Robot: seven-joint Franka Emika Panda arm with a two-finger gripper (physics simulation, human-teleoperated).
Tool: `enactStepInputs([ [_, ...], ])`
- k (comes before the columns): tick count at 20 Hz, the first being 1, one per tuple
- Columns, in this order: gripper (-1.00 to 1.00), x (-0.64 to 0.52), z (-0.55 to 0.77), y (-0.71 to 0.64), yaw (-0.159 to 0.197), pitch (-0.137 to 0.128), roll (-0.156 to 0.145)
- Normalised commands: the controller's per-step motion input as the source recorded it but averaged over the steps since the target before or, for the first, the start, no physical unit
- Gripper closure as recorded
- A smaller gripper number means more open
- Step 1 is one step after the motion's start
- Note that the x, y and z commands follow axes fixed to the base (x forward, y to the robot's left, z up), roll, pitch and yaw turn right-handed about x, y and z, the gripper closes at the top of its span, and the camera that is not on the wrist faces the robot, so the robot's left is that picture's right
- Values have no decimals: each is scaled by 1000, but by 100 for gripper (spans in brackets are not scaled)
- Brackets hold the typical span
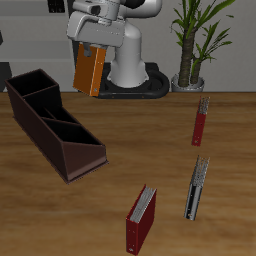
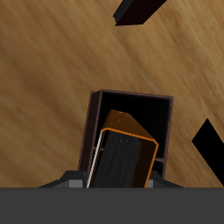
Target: Place the orange book into the right desk caddy's left compartment
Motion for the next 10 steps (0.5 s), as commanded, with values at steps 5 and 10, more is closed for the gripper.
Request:
enactStepInputs([
  [5,100,72,182,-188,-34,-29,-43],
  [10,100,115,192,-234,-40,-28,-44],
])
